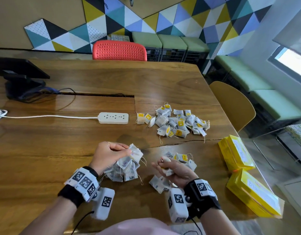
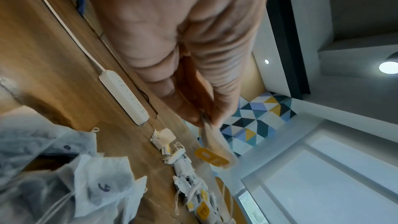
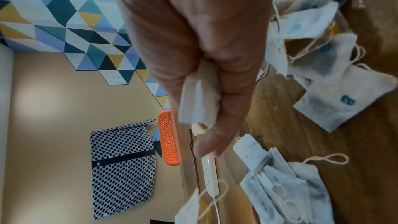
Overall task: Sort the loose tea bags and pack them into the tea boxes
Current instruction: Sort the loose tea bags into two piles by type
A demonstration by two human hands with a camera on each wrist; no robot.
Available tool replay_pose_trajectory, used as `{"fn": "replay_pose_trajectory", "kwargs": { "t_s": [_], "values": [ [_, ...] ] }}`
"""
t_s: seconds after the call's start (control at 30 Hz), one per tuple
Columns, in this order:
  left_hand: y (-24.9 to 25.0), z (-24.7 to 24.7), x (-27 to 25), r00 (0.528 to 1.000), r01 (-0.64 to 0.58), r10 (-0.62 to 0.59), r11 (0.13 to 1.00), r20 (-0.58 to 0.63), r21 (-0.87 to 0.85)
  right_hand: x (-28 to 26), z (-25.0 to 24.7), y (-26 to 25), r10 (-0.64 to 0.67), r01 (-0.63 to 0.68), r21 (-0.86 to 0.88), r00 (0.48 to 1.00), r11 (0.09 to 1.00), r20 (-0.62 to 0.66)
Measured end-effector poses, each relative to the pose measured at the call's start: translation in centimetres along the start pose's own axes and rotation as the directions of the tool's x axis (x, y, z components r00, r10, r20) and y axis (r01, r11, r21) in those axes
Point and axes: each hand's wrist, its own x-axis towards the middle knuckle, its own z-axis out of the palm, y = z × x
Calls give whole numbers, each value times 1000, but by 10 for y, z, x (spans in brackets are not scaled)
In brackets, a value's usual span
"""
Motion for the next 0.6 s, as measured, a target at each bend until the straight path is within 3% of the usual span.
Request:
{"fn": "replay_pose_trajectory", "kwargs": {
  "t_s": [0.1,0.2,0.37,0.47,0.53,0.6],
  "values": [
    [-11,-4,0,997,20,-9,988,-76,151,-9,-5,-8,-11,12,-37,1000,999,9],
    [-24,2,-5,999,19,-3,944,-49,329,-14,-16,-13,-17,19,-36,998,999,65],
    [-22,26,-19,988,-121,154,843,-19,524,-24,-24,-23,4,1,-91,998,996,63],
    [-8,56,-30,956,-294,250,848,156,442,-28,-22,-23,16,-1,-255,998,967,55],
    [1,78,-35,893,-432,315,803,323,410,-31,-17,-22,25,4,-331,996,944,83],
    [6,96,-35,844,-495,324,777,427,390,-31,-17,-23,8,25,-378,996,926,85]
  ]
}}
